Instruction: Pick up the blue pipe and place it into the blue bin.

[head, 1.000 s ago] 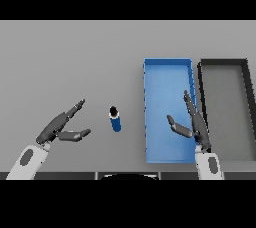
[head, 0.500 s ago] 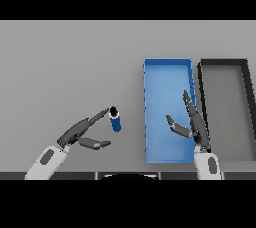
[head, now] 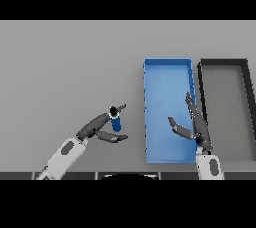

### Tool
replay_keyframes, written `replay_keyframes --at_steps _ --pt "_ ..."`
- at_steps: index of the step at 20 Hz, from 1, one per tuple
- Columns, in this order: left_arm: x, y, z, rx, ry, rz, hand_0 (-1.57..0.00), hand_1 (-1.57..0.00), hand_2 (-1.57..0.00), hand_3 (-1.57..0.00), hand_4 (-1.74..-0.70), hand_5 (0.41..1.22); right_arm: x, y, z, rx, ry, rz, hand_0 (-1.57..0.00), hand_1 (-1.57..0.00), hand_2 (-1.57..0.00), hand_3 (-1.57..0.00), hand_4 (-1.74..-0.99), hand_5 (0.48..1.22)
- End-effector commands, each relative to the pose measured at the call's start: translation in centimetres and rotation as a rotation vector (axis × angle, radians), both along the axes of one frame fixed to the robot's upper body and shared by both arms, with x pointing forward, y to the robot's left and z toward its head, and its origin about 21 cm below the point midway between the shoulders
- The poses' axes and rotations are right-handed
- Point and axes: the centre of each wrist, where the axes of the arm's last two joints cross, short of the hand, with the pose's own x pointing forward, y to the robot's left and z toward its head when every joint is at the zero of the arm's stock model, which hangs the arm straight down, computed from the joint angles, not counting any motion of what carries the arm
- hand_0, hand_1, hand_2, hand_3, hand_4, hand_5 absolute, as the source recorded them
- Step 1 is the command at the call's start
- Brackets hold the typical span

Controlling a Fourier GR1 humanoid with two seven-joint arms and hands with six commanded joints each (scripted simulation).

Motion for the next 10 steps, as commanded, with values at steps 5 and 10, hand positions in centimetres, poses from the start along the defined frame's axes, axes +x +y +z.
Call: replay_keyframes --at_steps 5,10 --pt "0.9 -1.7 -0.8 -0.146 0.039 0.009 -0.02 -0.16 -0.29 -0.26 -1.21 0.607 -0.2 -0.1 0.0 0.003 -0.011 0.006 0.00 0.00 0.00 0.00 -1.261 0.600" --pt "0.2 -3.1 -1.5 -0.223 0.065 0.049 -0.99 -1.07 -1.12 -1.10 -1.53 1.020 -0.1 0.0 0.0 0.009 -0.019 0.007 0.00 0.00 0.00 0.00 -1.262 0.611"
